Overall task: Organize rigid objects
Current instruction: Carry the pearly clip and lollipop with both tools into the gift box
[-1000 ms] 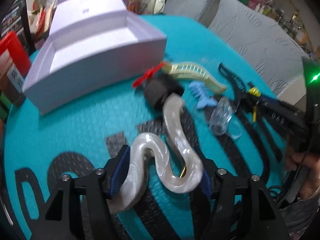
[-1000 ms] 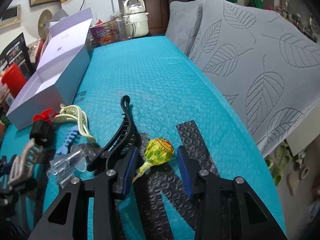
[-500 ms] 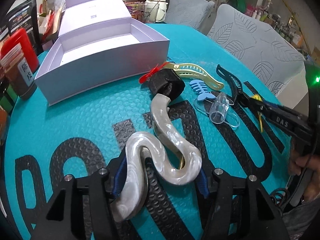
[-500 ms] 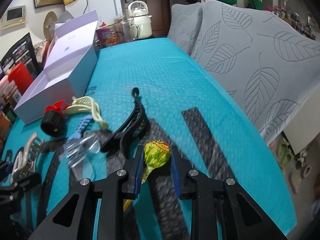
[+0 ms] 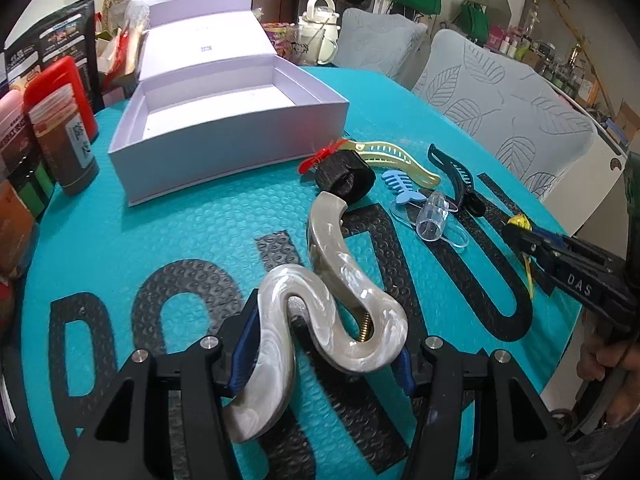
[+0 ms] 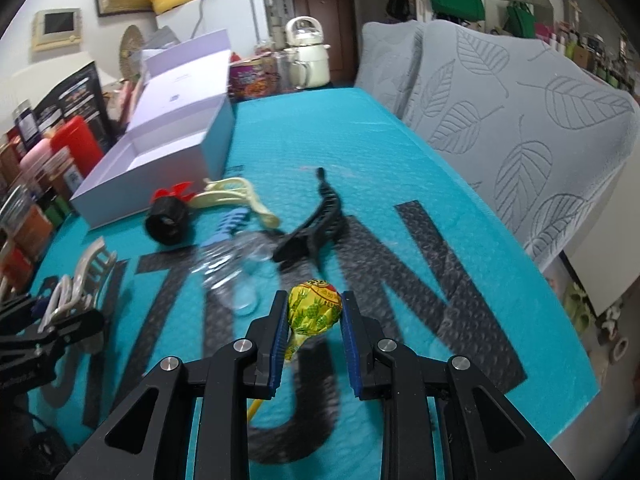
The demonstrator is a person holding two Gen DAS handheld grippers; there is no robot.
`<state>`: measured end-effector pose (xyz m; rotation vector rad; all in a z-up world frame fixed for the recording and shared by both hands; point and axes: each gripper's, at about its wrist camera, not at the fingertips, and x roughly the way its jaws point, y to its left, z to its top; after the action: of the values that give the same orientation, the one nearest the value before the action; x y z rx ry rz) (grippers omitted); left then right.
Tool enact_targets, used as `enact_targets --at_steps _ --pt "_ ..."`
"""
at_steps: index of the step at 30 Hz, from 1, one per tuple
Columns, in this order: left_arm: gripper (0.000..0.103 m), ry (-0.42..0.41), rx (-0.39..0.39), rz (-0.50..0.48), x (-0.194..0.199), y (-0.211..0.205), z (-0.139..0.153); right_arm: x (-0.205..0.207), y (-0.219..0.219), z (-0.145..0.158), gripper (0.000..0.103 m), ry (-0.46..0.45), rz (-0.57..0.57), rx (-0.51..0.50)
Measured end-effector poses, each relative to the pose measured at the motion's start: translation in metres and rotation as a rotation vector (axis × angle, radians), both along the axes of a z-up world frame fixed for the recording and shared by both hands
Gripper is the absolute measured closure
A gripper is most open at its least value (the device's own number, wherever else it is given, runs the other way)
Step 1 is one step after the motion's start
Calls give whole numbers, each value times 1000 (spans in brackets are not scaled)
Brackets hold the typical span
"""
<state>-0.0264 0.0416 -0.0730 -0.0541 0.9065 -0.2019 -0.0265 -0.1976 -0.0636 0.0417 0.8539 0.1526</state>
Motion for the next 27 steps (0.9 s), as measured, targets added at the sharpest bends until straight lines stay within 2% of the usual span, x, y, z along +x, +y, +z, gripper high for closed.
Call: enact_targets --at_steps 12,27 --pt "48 -92 13 50 -14 23 29 -24 47 14 78 -35 139 11" --pt "48 -190 28 137 -15 54 65 -18 97 38 78 -78 325 34"
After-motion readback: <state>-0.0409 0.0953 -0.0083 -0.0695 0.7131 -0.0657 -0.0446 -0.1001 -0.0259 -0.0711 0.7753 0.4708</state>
